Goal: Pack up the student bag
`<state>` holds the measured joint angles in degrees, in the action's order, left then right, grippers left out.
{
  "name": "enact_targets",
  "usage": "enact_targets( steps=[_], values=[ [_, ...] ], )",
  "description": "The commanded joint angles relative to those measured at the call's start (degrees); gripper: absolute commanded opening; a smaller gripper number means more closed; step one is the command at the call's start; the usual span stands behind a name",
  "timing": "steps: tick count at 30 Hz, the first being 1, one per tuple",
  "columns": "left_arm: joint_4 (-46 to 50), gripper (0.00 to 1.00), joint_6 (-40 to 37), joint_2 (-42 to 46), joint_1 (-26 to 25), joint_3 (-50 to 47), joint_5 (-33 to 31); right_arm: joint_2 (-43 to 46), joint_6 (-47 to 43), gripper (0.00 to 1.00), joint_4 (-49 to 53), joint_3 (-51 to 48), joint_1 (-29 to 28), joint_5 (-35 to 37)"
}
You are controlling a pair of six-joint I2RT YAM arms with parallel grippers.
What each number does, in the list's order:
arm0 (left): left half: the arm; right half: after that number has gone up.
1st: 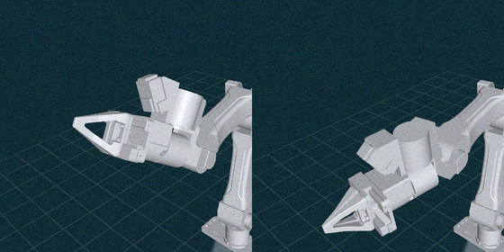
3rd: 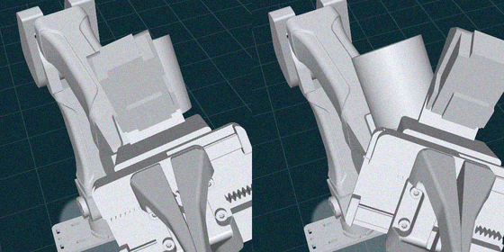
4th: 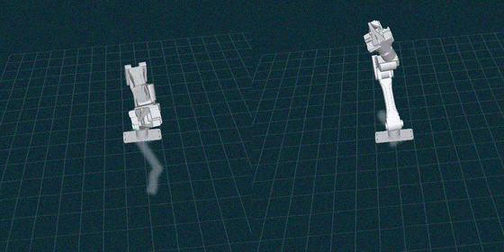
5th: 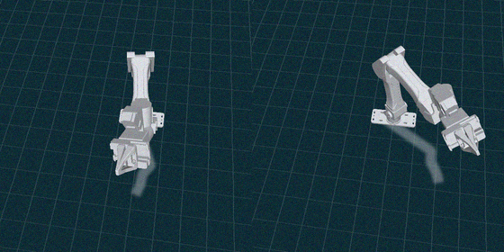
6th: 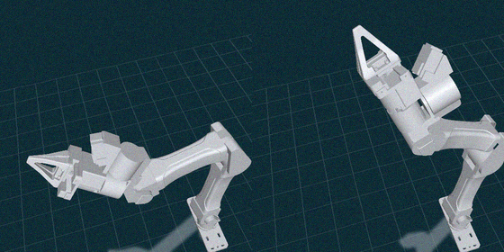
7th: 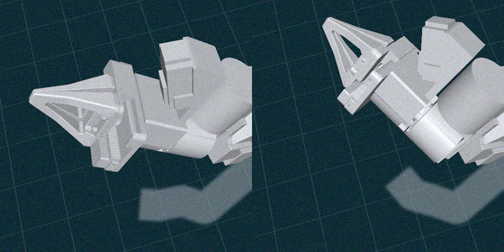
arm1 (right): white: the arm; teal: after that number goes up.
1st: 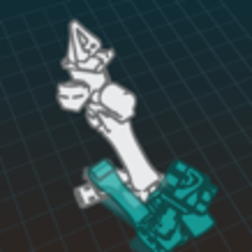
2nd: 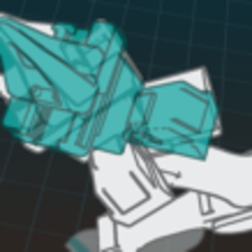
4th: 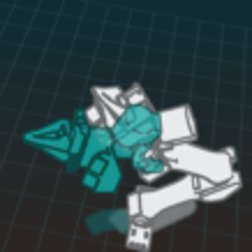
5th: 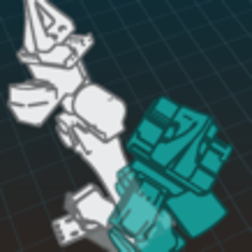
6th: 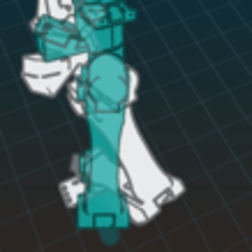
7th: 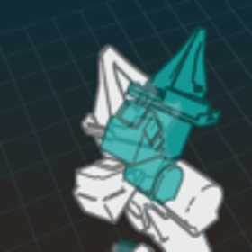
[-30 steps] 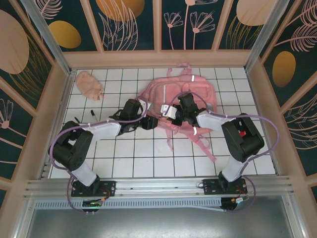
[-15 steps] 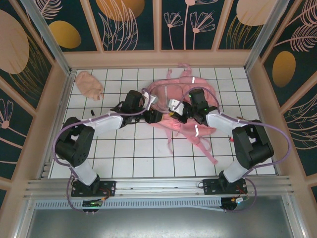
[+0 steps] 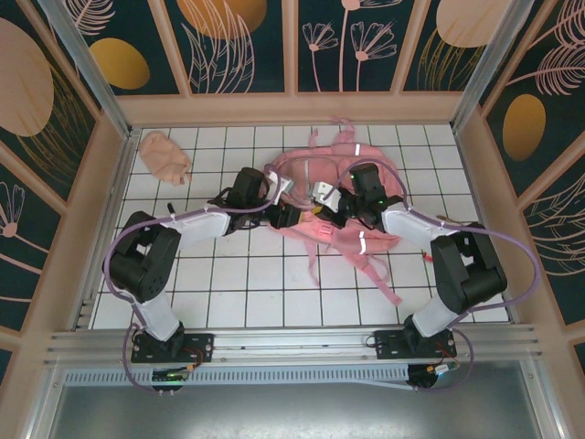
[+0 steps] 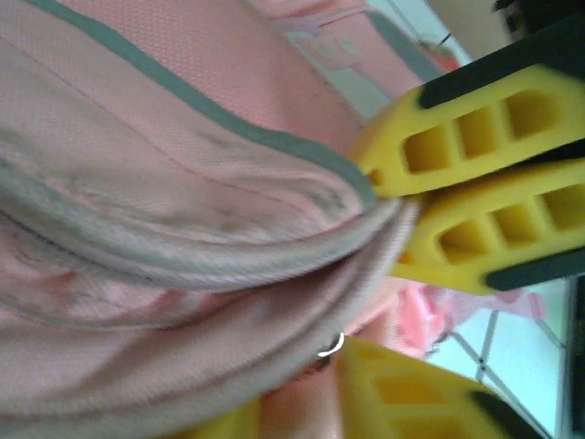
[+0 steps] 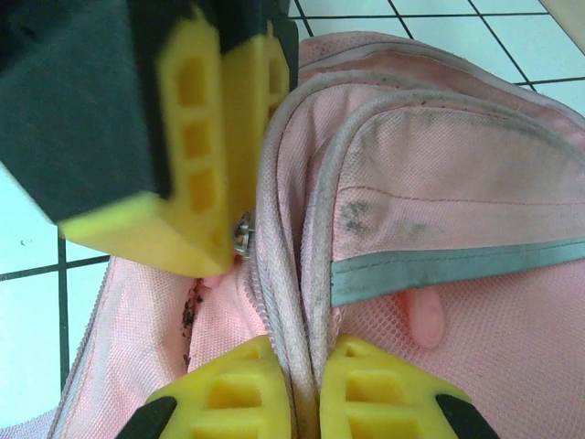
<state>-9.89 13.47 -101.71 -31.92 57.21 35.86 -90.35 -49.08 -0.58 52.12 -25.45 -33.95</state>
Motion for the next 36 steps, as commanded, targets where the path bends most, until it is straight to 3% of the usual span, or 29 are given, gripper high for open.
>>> enact_targets(
  steps=[1,4,13,21,23,25,27,30,33,36],
  values=[
    [-2.32,0.13,-0.21,-1.76,-0.65,2.46,-1.83,4.01,-0.33,0.0,-1.07,2.43,-2.96,-7.63],
    [-1.17,0.0,-3.1,0.27,-0.27,1.91,-0.6,4.62,-2.25,0.0,0.51,1.48,-2.62,-5.45],
    [2.23,0.0,-13.37,12.82,3.65,-6.84,-11.26,5.9,-11.39,0.0,5.66,0.01,-3.27,4.05],
    [7.34,0.0,-25.61,14.15,5.91,-7.8,-19.34,8.14,-14.71,0.0,4.67,-3.3,-3.99,6.37],
    [8.78,0.0,-30.34,13.64,5.91,-7.71,-16.29,8.63,-15.16,0.0,3.81,-4.45,-4.17,7.05],
    [9.85,0.0,-32.54,13.27,5.82,-7.54,-8.99,9.26,-13.75,0.0,2.27,-5.4,-4.25,6.38],
    [7.71,0.0,-32.04,14.61,5.29,-9.14,-2.67,10.3,-8.89,0.32,-2.08,-7.09,-4.25,4.91],
    [0.28,0.0,-29.35,18.51,3.19,-13.74,2.72,12.22,-0.69,0.64,-11.52,-10.9,-5.13,1.65],
    [-3.53,0.0,-25.06,19.25,0.78,-15.24,6.22,11.42,8.27,0.75,-18.07,-11.86,-7.63,3.49],
    [-3.37,0.0,-22.96,18.35,-1.62,-14.59,6.29,7.49,13.35,0.79,-15.59,-8.7,-9.99,5.66]
  ],
)
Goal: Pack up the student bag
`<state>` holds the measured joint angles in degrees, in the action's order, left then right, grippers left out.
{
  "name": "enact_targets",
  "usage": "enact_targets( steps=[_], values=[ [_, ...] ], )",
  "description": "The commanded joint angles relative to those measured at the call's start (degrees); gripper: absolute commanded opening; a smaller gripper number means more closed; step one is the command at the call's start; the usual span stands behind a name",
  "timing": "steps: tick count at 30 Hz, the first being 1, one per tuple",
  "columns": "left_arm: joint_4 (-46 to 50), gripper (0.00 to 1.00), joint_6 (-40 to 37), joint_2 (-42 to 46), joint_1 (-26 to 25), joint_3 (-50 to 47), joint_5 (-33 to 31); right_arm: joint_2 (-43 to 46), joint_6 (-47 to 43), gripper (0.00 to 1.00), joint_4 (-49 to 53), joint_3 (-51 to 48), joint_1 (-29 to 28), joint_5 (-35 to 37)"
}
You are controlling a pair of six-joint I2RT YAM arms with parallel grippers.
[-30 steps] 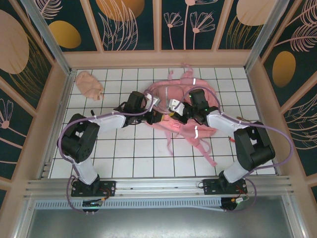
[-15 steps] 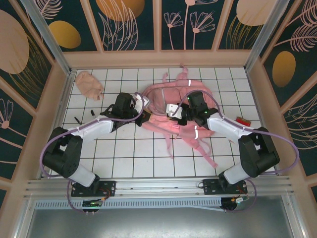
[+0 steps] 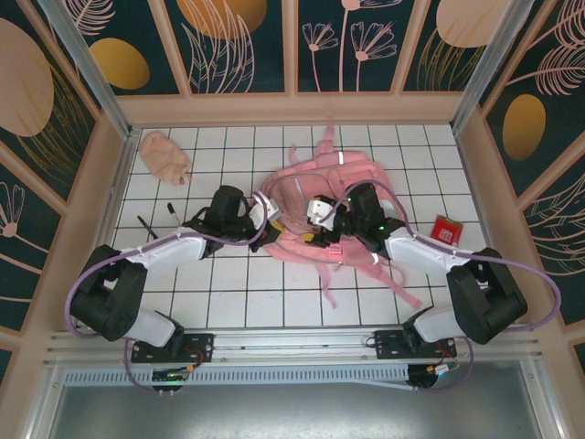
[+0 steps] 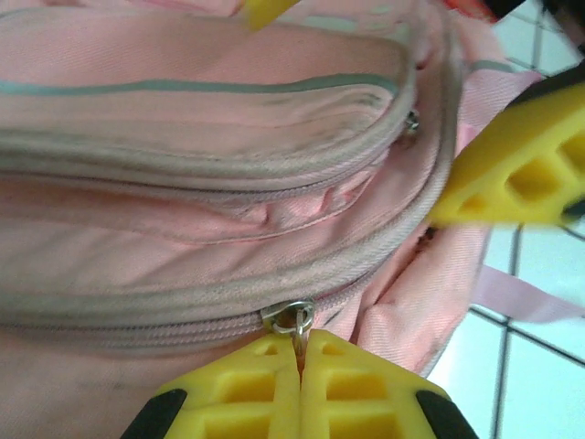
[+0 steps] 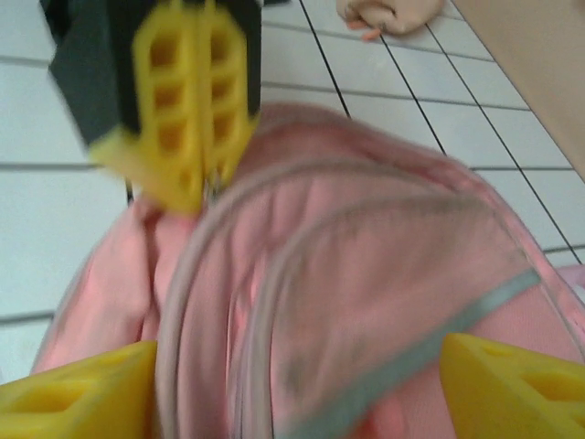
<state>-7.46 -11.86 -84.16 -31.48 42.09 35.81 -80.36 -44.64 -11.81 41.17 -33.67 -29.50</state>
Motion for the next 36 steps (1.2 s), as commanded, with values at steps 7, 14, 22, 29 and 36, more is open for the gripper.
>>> enact_targets(
  steps=[7,14,22,29,36],
  values=[
    [-10.62,0.0,7.48,4.39,-2.88,-1.48,0.52,-7.94,4.78,0.22,7.35,5.0,-5.09,8.73],
    [-6.48,0.0,3.8,6.39,5.66,-4.87,-11.06,-0.03,-11.16,0.0,16.18,2.26,-3.82,1.41],
    [2.73,0.0,-11.77,2.32,7.84,-1.14,2.41,4.15,-13.17,0.0,13.39,-0.51,-1.61,0.95],
    [0.12,0.31,-17.42,5.74,4.2,-2.87,11.48,7.41,-11.66,0.0,10.93,-2.27,-0.53,-2.59],
    [5.68,0.24,-29.87,1.47,-0.15,1.63,8.95,9.99,-11.91,0.0,9.11,-3.46,-1.1,-6.09]
  ],
)
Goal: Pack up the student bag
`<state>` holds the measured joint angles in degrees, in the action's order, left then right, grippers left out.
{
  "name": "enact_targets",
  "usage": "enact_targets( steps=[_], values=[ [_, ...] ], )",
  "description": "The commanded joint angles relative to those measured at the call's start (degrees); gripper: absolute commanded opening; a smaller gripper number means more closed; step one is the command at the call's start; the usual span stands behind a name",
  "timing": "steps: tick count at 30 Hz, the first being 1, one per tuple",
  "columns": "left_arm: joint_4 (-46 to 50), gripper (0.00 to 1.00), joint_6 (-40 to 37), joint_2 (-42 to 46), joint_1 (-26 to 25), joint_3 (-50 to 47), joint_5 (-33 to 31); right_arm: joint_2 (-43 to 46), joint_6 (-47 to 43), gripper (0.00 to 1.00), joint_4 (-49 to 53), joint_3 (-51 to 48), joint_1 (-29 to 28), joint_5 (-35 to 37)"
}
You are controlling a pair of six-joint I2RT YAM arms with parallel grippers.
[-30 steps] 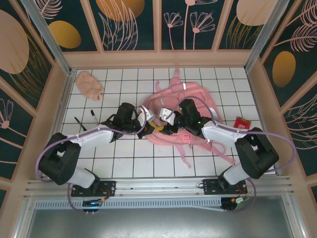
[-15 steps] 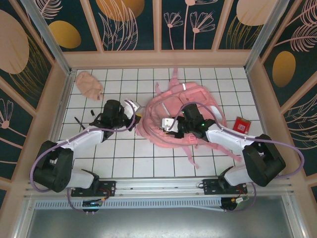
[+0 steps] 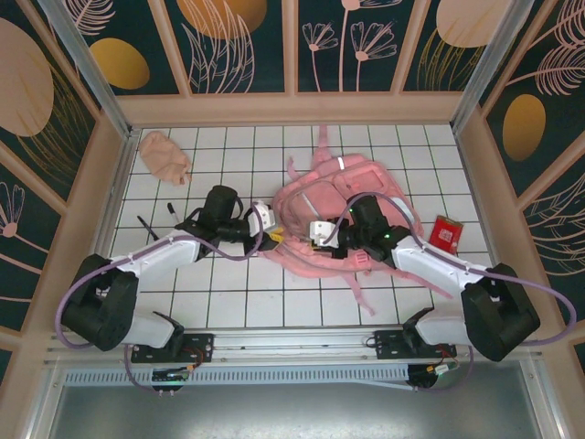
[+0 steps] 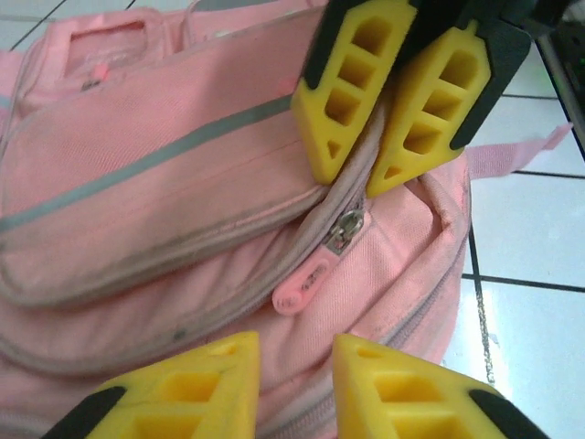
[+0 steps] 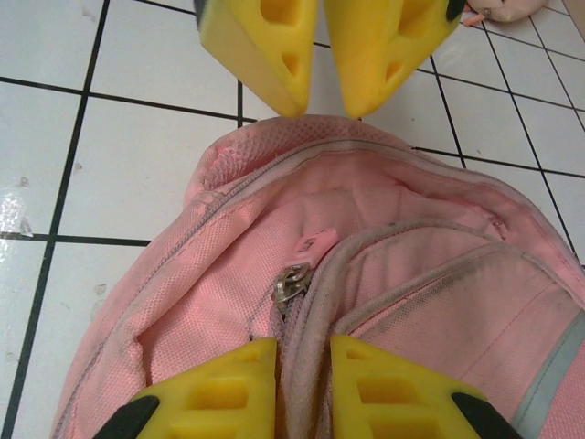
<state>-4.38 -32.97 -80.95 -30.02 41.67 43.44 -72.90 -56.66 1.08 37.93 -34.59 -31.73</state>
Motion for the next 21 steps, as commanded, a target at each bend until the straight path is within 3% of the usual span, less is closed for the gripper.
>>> enact_targets(
  steps=[1,6,13,21],
  values=[
    [2.62,0.22,-9.34,-2.73,-1.94,2.48,0.96,2.88,-0.11,0.0,-3.59,-0.23,-0.28,-3.87],
    [3.04,0.18,-12.76,-5.23,-3.66,4.12,-1.91,4.2,-1.5,0.0,-1.73,0.38,-0.55,-3.96],
    [-2.12,0.32,-13.38,-4.69,-6.16,2.79,-7.83,4.26,-0.93,0.0,-2.64,0.39,-0.66,-3.34],
    [-9.85,0.36,-10.66,-2.59,-6.86,-0.48,-13.64,4.55,-0.31,0.0,-2.84,0.55,-1.02,-3.87]
  ],
)
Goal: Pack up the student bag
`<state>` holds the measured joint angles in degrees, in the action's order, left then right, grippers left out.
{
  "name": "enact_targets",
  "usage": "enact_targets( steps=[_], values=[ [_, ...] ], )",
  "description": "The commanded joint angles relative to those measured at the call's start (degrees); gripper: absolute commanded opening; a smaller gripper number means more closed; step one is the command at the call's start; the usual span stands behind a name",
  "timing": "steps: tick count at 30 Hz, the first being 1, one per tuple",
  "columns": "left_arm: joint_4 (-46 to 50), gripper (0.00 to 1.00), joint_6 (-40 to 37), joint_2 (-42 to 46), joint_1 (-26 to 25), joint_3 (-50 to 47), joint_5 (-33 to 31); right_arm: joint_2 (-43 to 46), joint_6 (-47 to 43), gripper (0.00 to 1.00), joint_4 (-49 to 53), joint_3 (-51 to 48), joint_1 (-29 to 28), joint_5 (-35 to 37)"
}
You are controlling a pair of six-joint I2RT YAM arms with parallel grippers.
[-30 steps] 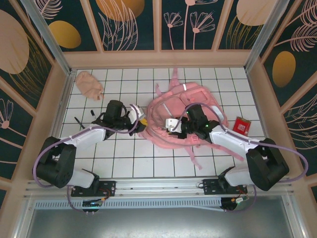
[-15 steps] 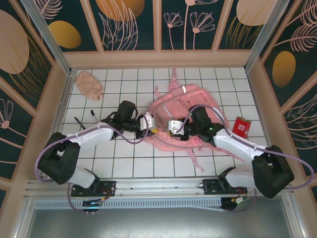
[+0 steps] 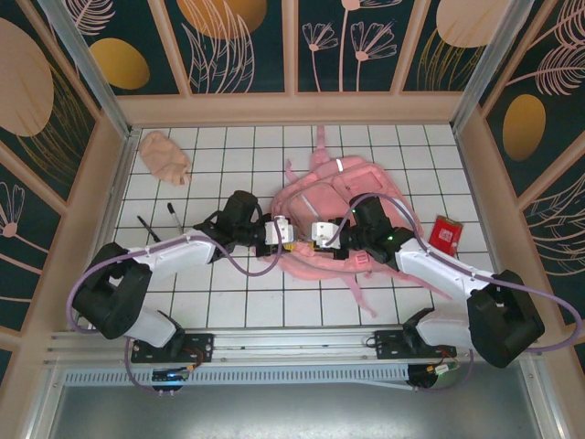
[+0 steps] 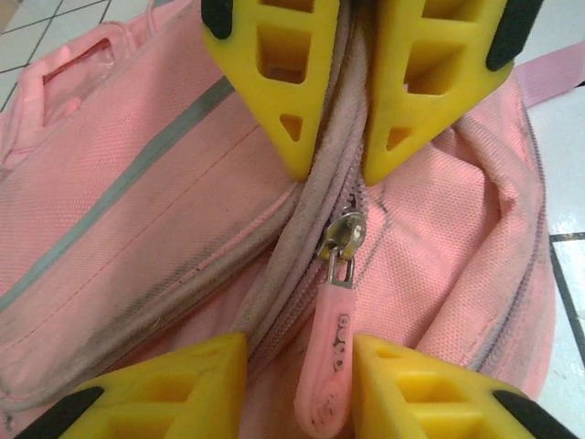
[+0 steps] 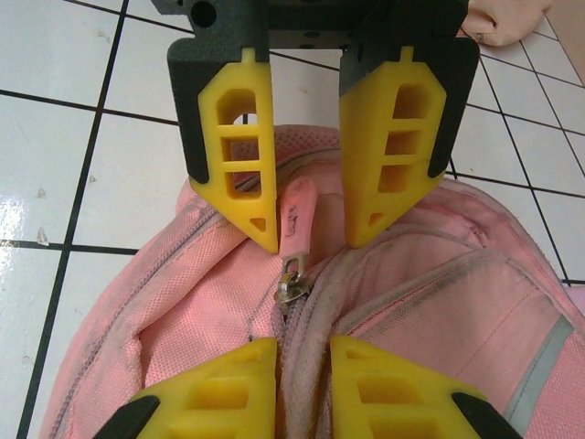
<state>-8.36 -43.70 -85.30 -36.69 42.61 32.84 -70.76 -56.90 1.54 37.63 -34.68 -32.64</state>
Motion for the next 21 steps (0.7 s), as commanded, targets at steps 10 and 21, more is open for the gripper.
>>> enact_targets(
  steps=[10,21],
  values=[
    [-5.21,0.16,-0.88,2.06,-0.58,-2.13,0.17,2.06,0.57,0.0,-4.13,0.92,-1.37,-3.1],
    [-5.17,0.39,3.02,0.11,-0.68,-0.86,-1.29,2.07,0.85,0.0,-4.12,1.15,-1.39,-3.21]
  ],
)
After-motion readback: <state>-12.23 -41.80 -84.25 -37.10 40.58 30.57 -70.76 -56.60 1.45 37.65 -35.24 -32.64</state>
